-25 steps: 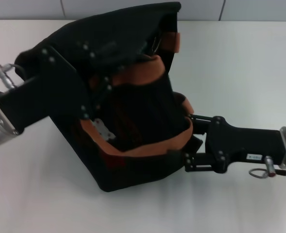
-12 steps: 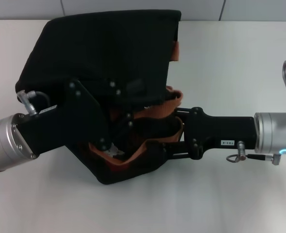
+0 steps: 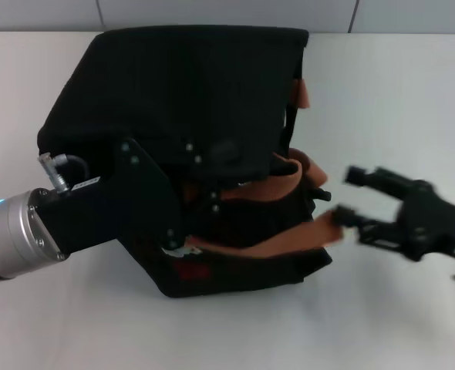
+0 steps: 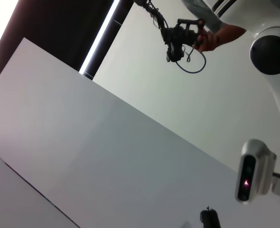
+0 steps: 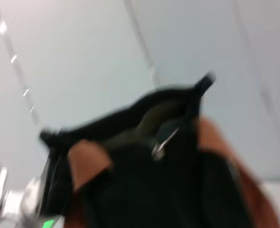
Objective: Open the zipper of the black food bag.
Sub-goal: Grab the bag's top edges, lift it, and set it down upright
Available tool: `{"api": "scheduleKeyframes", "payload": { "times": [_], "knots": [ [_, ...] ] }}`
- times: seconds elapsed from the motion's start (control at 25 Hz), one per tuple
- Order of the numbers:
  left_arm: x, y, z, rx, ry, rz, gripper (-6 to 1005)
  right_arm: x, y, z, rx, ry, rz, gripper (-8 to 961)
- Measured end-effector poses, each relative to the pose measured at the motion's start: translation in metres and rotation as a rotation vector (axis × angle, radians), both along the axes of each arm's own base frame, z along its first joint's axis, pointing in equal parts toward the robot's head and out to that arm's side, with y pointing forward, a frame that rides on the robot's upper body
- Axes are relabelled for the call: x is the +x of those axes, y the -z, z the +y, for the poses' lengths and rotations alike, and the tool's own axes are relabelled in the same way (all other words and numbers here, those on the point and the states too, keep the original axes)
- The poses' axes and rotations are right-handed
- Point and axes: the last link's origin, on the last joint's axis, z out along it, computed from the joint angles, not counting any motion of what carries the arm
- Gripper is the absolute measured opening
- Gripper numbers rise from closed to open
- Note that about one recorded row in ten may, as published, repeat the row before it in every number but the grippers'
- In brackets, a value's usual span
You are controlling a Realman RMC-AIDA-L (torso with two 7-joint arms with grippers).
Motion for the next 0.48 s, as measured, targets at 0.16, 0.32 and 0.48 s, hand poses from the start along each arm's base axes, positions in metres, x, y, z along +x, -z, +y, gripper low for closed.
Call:
{"api": "scheduleKeyframes", "payload": {
  "times": [0.16,0.32,0.48],
  "knots": [
    [0.0,0.003,0.0,-0.01,0.003,0.013,182,0.014,-0.023,-0.014,0.119,0.079,0.101,834],
    [0.001,0.004,0.0,-0.013,0.003,0.015,182,0.016,-0.051,-0.03,0.237,0.085,0.268,834],
    [0.001,0.003,0.001,-0.013,0.001,0.013,182,0.005,-0.052,-0.026,0.181,0.07,0.347,833]
  ]
}}
